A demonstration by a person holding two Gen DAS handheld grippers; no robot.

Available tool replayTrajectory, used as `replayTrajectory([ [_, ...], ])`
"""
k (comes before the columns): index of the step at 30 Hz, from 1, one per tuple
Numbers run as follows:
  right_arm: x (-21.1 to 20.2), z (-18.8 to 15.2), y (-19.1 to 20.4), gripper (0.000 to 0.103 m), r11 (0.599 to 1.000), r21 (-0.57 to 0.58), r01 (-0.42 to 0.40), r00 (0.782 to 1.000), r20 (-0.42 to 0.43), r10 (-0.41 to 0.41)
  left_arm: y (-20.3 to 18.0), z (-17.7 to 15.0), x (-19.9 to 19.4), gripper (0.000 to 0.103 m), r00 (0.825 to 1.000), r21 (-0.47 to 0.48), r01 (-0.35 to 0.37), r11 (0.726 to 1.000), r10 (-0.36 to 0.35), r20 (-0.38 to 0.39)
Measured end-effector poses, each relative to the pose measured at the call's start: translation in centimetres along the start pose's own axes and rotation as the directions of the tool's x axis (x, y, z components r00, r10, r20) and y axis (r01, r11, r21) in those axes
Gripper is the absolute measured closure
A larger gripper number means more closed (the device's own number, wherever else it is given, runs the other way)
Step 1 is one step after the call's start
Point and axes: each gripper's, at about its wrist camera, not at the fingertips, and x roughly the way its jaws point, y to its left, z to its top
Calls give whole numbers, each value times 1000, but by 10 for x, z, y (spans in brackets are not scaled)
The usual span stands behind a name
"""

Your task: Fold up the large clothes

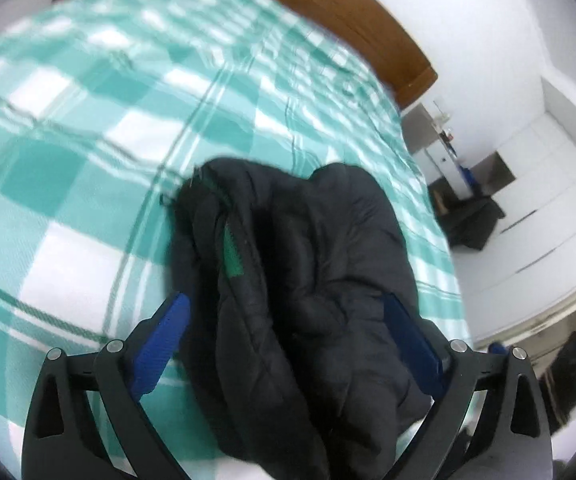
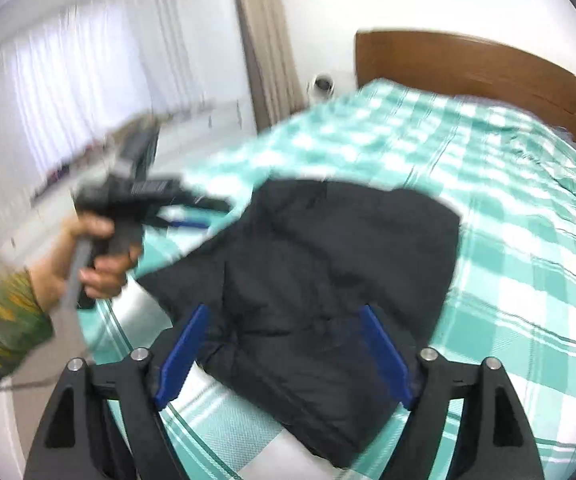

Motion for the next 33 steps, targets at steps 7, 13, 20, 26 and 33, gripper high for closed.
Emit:
replayTrajectory([
  [7,20,-17,-73,22,982,190,-5,996,-86,21,26,-9,56,3,989,-86,42,995,-53,-135],
  [13,84,-60,-132,22,864,471,-178,955,-129,267,39,-14,70,0,983,-67,50,996,-61,-172],
  [20,153,-89,-159,10,654,664,-363,859,-33,510,61,-16,90,0,966,-123,130,984,-154,-209],
  [26,199,-68,-146,6,694,625,-359,857,-75,511,60,-14,99,2,973,-148,91,985,-120,-195],
  [33,143,-27,-108,17,798,401,-449,875,15,484,5,-21,53,35,992,-4,107,994,-107,-70],
])
